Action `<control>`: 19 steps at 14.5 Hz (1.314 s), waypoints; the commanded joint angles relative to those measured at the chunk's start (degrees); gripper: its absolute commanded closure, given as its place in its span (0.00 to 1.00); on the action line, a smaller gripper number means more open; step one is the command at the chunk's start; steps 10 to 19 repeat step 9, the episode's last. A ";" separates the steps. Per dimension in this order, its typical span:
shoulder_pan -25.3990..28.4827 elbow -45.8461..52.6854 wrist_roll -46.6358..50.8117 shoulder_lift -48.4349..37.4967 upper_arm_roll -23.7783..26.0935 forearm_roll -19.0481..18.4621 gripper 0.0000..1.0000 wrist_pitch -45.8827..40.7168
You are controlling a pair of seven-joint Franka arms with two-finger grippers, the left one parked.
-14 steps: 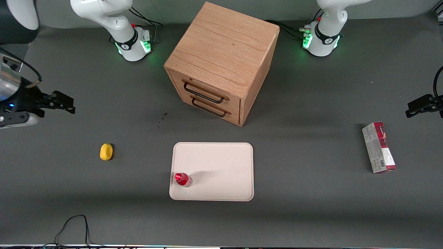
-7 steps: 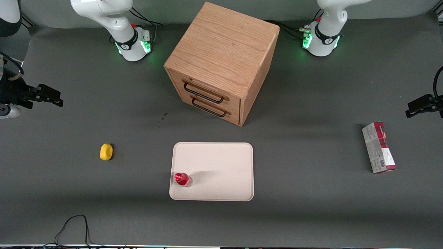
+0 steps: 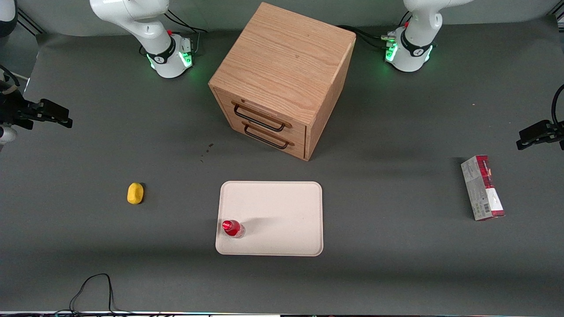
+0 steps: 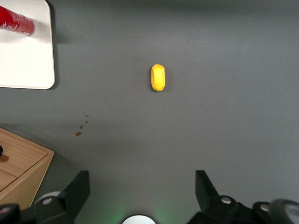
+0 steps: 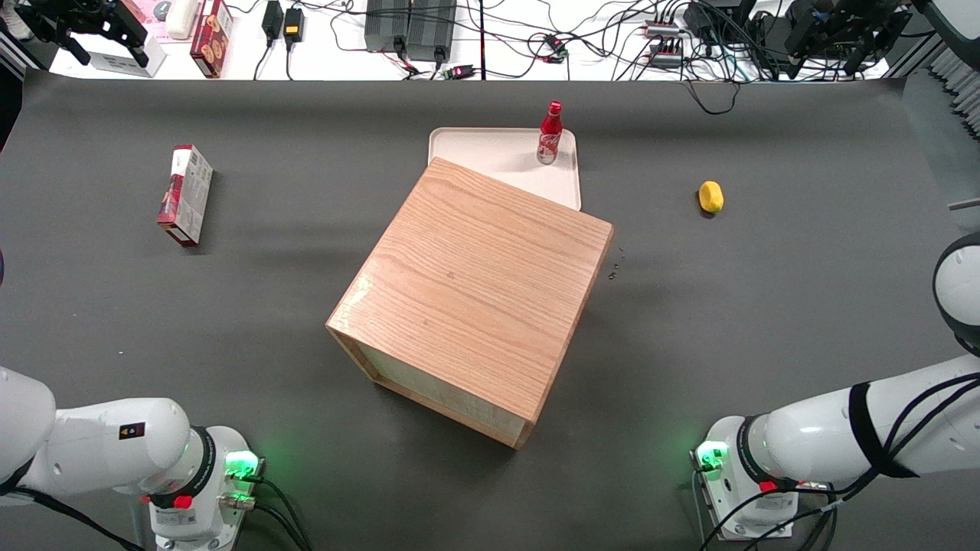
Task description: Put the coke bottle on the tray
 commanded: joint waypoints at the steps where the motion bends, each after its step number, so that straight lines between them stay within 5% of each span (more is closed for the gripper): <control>1: 0.08 -1.49 0.47 -1.32 0.10 -0.85 0.00 0.07; 19: 0.08 -1.49 0.82 -1.24 0.10 -0.59 0.00 0.07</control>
